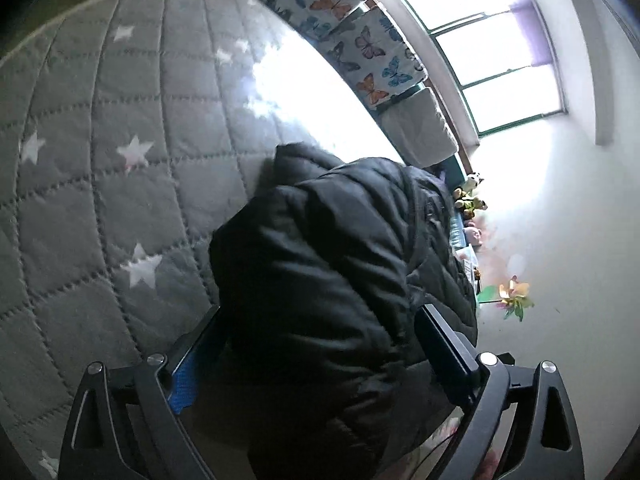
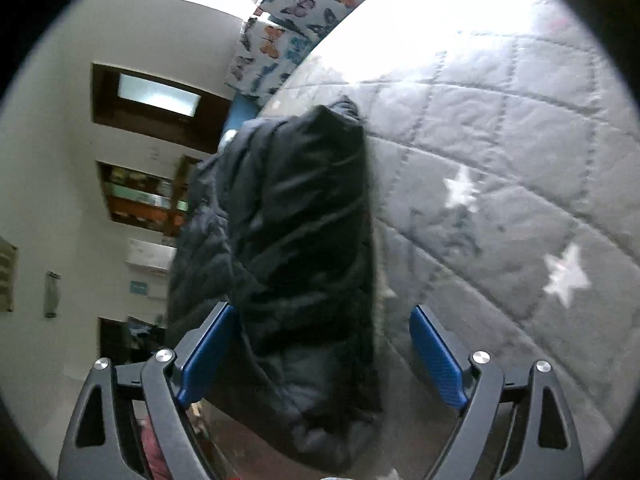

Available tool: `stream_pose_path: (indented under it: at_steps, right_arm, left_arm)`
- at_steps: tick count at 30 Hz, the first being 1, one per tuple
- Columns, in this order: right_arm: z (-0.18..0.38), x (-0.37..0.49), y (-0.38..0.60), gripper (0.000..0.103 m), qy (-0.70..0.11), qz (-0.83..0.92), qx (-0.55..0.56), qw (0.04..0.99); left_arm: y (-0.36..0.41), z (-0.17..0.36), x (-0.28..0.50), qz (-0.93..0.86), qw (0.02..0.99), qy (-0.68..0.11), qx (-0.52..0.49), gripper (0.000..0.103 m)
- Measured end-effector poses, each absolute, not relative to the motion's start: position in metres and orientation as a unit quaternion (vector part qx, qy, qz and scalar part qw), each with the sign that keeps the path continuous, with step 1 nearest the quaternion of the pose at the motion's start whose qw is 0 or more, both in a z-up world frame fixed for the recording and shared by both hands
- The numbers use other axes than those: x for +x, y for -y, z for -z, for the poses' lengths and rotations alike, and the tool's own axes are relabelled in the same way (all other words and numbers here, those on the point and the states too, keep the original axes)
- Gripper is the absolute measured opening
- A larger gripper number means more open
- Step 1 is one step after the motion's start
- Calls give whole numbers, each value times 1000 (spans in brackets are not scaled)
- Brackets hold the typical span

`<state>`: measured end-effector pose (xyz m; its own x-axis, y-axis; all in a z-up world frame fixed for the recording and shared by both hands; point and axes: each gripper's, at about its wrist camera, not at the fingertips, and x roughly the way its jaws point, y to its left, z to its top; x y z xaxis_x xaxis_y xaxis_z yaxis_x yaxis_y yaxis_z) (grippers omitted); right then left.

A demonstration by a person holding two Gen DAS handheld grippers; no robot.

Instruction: Fold large clothes

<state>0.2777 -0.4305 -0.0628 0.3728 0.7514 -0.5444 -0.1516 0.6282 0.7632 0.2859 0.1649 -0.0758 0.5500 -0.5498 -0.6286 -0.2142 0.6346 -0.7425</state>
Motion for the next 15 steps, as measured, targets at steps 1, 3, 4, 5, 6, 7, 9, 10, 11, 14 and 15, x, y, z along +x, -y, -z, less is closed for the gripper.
stream_pose_path:
  at_steps: [1, 3, 4, 5, 6, 7, 9, 10, 11, 14, 15]
  right_arm:
    - [62, 279, 429, 98, -478, -300, 314, 764]
    - [58, 284, 418, 103, -482, -306, 294, 766]
    - [55, 287, 412, 103, -486, -309, 285, 766]
    - [53, 290, 405, 103, -491, -311, 272, 767]
    - [52, 292, 401, 103, -493, -313, 263, 767]
    - [51, 294, 396, 103, -498, -317, 256, 765]
    - [48, 299, 385, 103, -507, -315, 242, 765]
    - [47, 300, 381, 103, -511, -313, 236, 765]
    - [45, 302, 378, 103, -514, -311, 228, 766]
    - [46, 300, 376, 103, -520, -306, 209, 769]
    - [47, 296, 380, 103, -522, -305, 210, 769]
  left_arm:
    - [-164, 77, 287, 106, 777, -462, -415, 100]
    - [-161, 82, 288, 108, 773, -462, -420, 100]
    - [-158, 83, 290, 114, 771, -462, -424, 100]
    - [-155, 85, 293, 120, 767, -466, -424, 100]
    - [-152, 86, 296, 122, 766, -470, -421, 100]
    - [-147, 87, 299, 126, 765, -475, -417, 100]
    - [-138, 87, 304, 129, 766, -485, -402, 101]
    - [-134, 87, 307, 127, 766, -490, -397, 102]
    - [-131, 89, 310, 126, 763, -495, -397, 102]
    - [-125, 89, 319, 124, 752, -503, -408, 102]
    - [-125, 89, 320, 125, 750, -503, -411, 102]
